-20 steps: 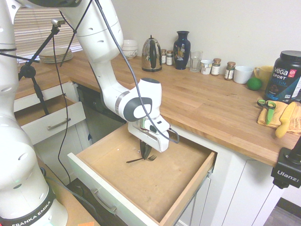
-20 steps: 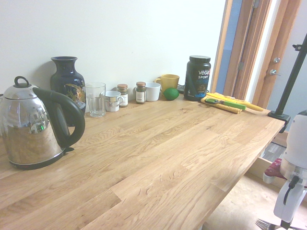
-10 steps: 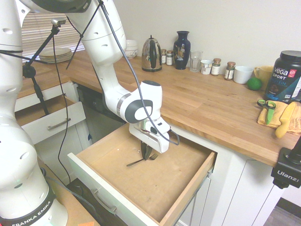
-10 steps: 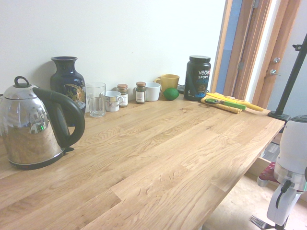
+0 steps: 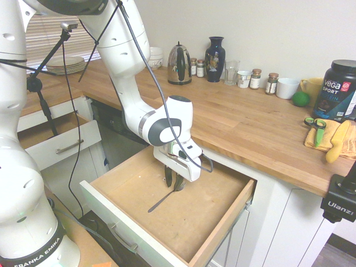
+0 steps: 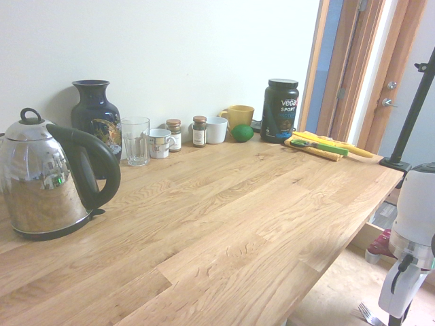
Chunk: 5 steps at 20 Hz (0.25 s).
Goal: Put fork in the drawer
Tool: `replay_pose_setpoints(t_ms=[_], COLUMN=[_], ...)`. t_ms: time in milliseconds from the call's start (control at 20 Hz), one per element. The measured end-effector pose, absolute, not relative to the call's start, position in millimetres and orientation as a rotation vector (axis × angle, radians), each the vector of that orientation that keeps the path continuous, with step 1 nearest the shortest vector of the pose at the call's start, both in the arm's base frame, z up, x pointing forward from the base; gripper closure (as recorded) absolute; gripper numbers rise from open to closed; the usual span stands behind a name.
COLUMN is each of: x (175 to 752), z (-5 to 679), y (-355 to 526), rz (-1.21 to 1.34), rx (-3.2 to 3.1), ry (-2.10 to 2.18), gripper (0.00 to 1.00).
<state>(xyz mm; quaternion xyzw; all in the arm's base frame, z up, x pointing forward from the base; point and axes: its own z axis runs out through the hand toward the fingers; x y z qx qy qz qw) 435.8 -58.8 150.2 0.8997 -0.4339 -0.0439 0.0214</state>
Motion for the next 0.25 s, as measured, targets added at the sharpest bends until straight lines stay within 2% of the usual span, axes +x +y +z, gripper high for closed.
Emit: replay_pose_setpoints(t_ms=[250], x=[435.8], z=[150.5], y=[-58.8], rz=[-0.136], rx=[2.788], ry=[-1.349], gripper=[0.0])
